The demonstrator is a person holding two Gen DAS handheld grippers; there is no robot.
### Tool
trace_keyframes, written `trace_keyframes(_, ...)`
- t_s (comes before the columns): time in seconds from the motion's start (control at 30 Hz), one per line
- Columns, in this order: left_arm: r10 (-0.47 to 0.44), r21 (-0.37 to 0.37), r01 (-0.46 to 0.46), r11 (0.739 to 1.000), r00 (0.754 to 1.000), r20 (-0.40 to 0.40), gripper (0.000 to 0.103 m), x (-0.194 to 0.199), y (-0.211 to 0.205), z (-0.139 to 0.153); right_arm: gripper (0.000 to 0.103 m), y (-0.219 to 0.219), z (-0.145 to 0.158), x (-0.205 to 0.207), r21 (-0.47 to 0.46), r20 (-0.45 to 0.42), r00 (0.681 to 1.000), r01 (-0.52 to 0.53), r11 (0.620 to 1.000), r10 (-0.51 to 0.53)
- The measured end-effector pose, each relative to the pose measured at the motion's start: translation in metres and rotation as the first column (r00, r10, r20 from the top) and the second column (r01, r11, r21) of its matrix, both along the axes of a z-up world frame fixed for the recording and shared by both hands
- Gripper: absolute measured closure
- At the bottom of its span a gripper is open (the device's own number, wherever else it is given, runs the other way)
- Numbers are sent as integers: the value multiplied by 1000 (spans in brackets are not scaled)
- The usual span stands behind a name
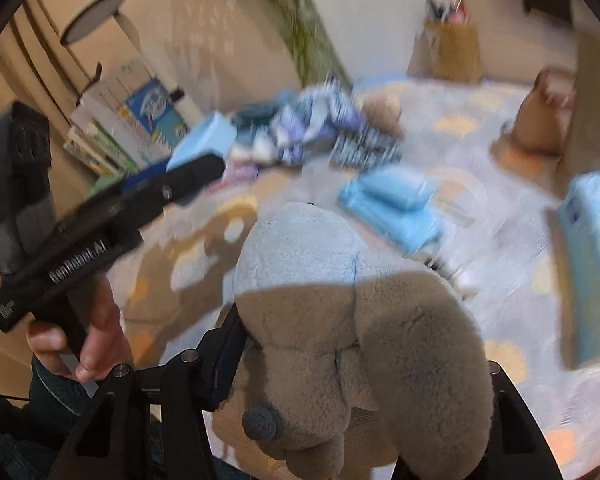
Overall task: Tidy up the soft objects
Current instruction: 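Lift and carry the blue bowl and grey dog toward the glass plate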
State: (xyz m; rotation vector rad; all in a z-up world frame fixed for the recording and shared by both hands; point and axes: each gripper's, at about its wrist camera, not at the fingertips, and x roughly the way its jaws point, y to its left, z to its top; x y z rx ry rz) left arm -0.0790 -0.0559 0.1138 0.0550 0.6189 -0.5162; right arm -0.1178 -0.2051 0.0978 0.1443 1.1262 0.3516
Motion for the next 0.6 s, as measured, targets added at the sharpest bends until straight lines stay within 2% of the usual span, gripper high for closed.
trace_keyframes(0.2,-66,-11,66,998,997,51,38,6,-34,22,46,-43,39,5,-31,112,990,94,995,-90)
trace_keyframes(0.37,-152,-14,153,988,987,55,38,8,-83,25,46,-82,52,5,-33,133,976,181,983,-175)
trace_keyframes(0.47,-237,-16,238,971,971,45,38,4,-119,29,46,-114,63,1,-13,145,960,244,970,-240)
trace_keyframes(0.6,-343,9,343,939,936,76,38,-8,-169,39,46,-163,86,-7,-13,197,917,356,934,-347)
